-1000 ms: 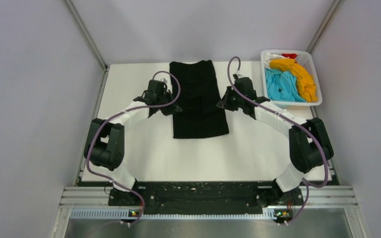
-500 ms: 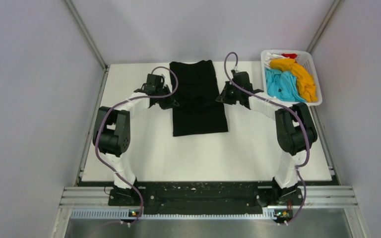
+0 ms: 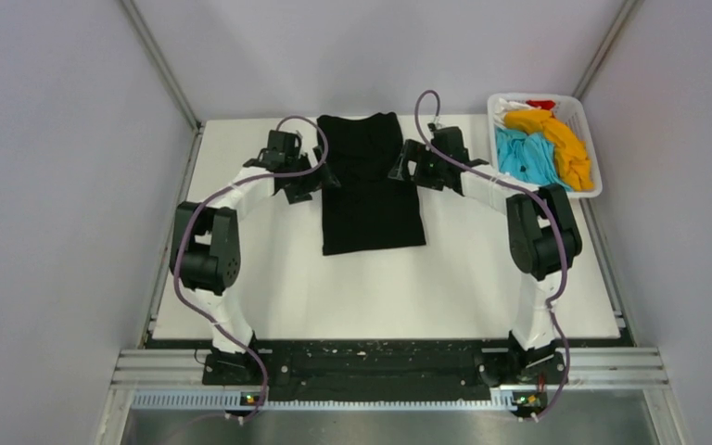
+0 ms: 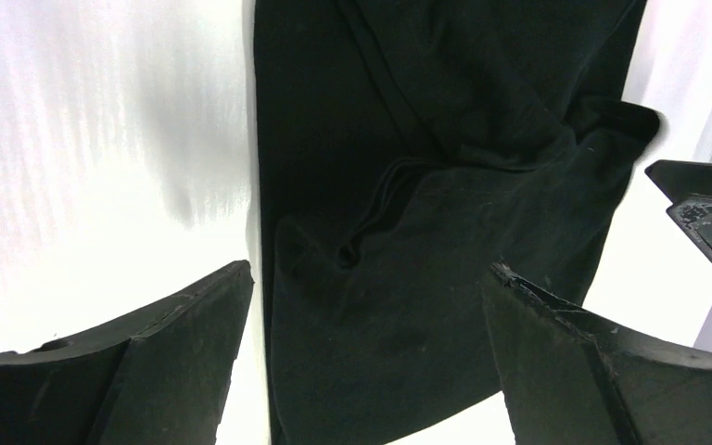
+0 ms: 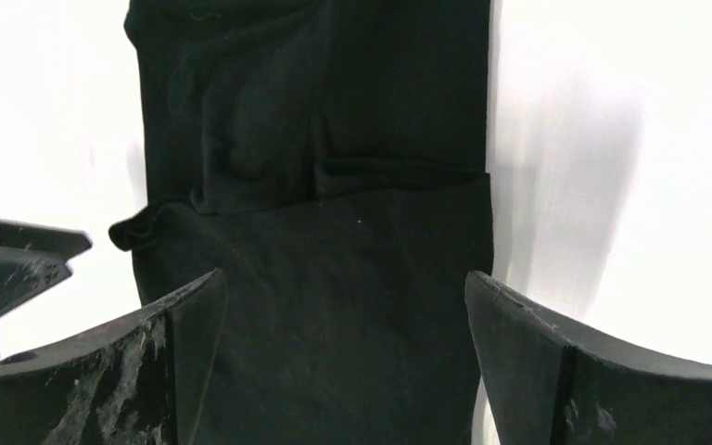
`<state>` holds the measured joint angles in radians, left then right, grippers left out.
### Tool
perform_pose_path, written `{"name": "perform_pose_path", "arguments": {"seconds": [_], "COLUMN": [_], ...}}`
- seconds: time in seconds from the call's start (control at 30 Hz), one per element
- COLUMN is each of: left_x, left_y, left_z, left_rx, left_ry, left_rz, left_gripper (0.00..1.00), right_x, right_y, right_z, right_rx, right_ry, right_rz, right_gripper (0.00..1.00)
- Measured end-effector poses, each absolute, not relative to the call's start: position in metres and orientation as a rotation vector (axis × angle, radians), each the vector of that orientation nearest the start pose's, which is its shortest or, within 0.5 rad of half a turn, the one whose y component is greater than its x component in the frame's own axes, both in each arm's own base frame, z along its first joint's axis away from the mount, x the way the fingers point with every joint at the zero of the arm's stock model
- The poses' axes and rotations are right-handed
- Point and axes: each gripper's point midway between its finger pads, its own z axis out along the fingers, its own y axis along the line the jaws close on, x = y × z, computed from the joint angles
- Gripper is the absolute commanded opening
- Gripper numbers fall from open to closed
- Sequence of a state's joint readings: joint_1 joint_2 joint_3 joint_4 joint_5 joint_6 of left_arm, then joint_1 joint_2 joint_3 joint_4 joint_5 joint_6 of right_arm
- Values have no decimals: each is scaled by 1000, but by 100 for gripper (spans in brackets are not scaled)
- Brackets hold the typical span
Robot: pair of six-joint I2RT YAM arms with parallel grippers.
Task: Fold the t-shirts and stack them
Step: Fold the folded rectangular tshirt in 1/3 of the way, then grab one side of the 2/3 rectangular tshirt with both arms
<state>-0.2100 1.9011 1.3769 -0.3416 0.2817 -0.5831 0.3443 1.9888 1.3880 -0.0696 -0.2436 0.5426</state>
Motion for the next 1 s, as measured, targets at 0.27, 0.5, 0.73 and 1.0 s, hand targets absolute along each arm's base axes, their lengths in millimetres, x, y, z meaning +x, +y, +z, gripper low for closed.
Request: {"name": "perform_pose_path", "arguments": {"seconds": [0.27, 0.5, 0.73, 1.0], "left_x": [384, 313, 291, 305], "left_y": [-154, -158, -162, -174], "left_z": [110, 73, 46, 36], "left_rx": [-327, -382, -450, -495], "left_ry": [2472, 2576, 2625, 2603], "left_rz": [-684, -725, -749, -825], "left_gripper": [99, 94, 75, 44], "right_x": [427, 360, 331, 331], "right_y": [220, 198, 196, 198], "right_z": [78, 61, 47, 47], "right_rx": [105, 142, 197, 225], "right_ry": [2384, 2463, 2502, 2483], "right_rz": [724, 715, 768, 796], "right_gripper": [99, 99, 96, 88]}}
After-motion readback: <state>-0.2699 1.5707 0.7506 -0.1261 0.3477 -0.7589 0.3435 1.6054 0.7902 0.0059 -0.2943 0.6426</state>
